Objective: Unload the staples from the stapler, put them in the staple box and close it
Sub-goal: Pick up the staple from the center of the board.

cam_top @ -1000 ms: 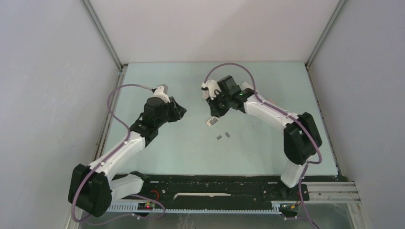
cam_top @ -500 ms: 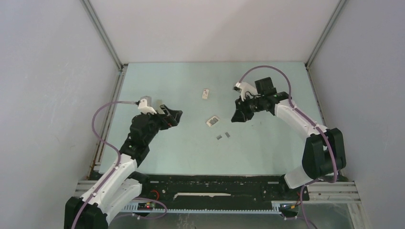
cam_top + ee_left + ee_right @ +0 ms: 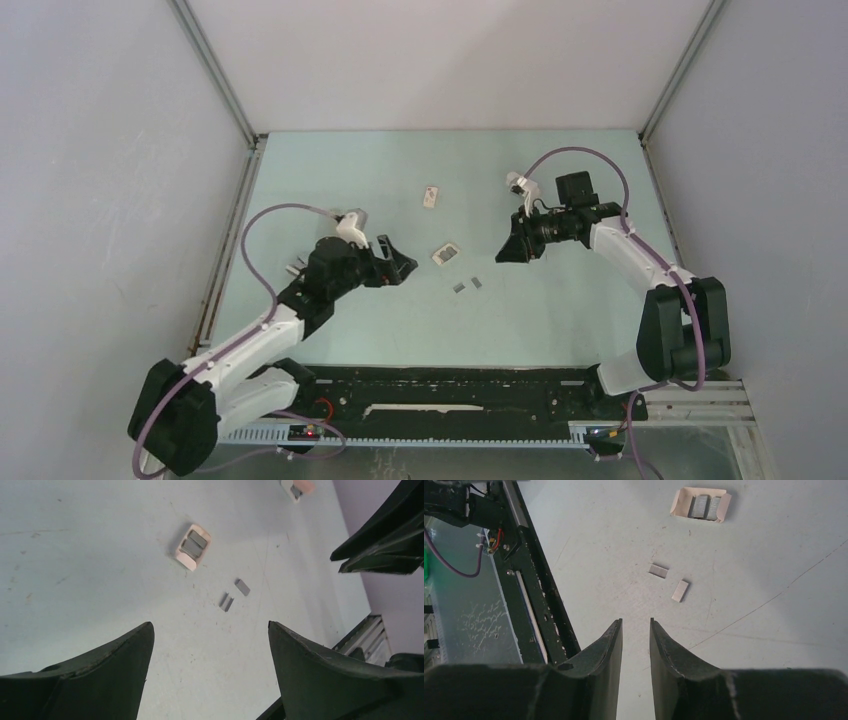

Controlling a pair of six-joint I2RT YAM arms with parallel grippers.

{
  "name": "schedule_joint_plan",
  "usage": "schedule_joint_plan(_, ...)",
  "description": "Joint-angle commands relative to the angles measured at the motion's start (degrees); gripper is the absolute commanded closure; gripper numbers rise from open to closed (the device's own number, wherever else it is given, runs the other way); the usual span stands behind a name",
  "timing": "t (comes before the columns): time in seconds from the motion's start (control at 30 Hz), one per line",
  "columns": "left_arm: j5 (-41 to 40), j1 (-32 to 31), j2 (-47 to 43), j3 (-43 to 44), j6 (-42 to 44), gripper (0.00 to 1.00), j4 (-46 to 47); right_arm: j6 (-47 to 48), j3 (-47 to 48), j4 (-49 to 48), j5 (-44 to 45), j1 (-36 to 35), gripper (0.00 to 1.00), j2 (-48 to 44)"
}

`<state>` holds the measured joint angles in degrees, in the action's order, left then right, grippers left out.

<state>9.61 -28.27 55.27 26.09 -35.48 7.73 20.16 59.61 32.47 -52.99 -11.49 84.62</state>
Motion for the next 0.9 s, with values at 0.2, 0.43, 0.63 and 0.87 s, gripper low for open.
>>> schedule_joint_plan(0.2,-8.71,-12.26,14.58,13.82,5.2,0.17,-4.18,0.76,0.24,-1.37,-1.45,1.23,0.66,0.45)
schedule_joint_plan(0.43,-9.42,-17.32,25.81,21.93,7.46,0.24,-8.73,1.1,0.26,-1.17,-1.4,2.35,0.66,1.4)
schedule_joint_plan(0.63,-9.22,-19.53,31.05,26.02,8.5,0.29,-11.01,1.44,0.25,-1.14,-1.48,3.21,0.66,1.92)
schedule_joint_plan(0.87,-8.99,-21.04,35.37,29.13,9.34,0.33,-13.15,2.5,0.24,-0.71,-0.54,4.0,0.66,1.6)
